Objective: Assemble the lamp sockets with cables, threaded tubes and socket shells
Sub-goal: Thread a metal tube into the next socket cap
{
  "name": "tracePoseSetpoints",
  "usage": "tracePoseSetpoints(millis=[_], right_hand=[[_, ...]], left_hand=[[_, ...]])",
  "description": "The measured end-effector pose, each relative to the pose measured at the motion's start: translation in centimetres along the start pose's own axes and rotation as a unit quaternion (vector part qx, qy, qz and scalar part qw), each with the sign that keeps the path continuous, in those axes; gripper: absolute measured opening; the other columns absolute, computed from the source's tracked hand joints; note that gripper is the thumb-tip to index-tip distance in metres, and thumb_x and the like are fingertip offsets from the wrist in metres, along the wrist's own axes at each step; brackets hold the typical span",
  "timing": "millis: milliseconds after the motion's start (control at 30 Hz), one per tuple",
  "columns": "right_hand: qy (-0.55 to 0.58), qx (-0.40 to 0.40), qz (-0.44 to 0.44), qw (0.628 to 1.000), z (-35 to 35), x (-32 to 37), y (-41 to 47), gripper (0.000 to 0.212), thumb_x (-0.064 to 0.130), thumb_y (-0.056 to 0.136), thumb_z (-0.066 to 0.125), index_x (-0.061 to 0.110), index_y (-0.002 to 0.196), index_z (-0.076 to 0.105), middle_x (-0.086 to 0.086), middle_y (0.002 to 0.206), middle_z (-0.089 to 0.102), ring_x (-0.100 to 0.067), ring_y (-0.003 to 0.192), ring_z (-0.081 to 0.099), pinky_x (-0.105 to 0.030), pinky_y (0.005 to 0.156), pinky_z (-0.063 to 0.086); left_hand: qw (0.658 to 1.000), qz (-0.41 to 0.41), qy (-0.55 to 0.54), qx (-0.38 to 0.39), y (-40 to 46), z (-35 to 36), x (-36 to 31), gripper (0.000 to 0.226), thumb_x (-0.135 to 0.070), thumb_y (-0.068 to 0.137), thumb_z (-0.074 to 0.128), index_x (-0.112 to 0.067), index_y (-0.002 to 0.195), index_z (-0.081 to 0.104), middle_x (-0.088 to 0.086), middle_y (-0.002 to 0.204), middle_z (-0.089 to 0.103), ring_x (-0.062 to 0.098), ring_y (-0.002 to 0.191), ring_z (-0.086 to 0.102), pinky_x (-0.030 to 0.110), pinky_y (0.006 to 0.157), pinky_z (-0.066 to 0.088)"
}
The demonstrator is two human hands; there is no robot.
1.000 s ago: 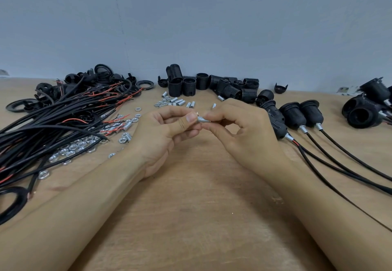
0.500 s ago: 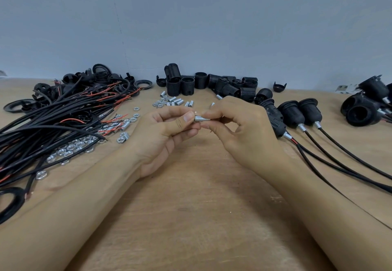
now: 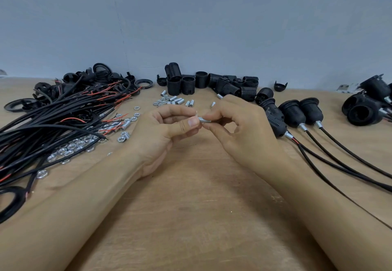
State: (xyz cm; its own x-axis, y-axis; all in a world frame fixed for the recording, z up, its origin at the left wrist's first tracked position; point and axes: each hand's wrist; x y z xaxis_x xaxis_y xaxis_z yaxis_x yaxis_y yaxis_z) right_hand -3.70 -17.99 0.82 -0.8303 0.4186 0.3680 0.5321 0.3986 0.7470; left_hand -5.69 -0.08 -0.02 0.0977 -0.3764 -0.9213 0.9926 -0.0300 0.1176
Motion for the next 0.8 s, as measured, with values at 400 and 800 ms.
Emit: tracePoseSetpoints(millis=[400, 800], right_hand=[[0.082, 0.025, 0.141, 0.986, -0.05, 0.12, -0.23, 0.014, 0.028, 0.088, 0.071, 0.016, 0.088, 0.076, 0.018, 0.062, 0.061, -0.016, 0.058, 0.062, -0.045, 0.058, 0.053], [0.178, 0.072, 0.259, 0.947, 0.59, 0.59, -0.24, 0.033, 0.032, 0.099, 0.051, 0.012, 0.077, 0.066, 0.005, 0.061, 0.061, -0.010, 0.054, 0.060, -0.027, 0.053, 0.054]], left_hand=[[1.000, 0.007, 0.004, 0.014, 0.09, -0.22, -0.21, 0.032, -0.001, 0.058, 0.076, -0.007, 0.089, 0.072, 0.010, 0.093, 0.075, 0.018, 0.086, 0.071, 0.030, 0.084, 0.058], [0.999, 0.032, 0.013, 0.039, -0.06, -0.03, -0.18, 0.031, 0.011, 0.058, 0.068, -0.016, 0.072, 0.077, 0.007, 0.087, 0.076, 0.016, 0.088, 0.071, 0.024, 0.080, 0.058]])
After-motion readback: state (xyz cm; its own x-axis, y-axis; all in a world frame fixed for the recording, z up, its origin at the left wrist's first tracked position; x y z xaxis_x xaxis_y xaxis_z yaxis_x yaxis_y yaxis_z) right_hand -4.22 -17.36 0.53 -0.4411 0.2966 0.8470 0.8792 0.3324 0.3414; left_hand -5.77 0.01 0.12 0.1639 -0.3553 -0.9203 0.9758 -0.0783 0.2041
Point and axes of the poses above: each hand's wrist, its own y-axis towards the middle knuckle, its own z-axis out of the palm, x = y × z
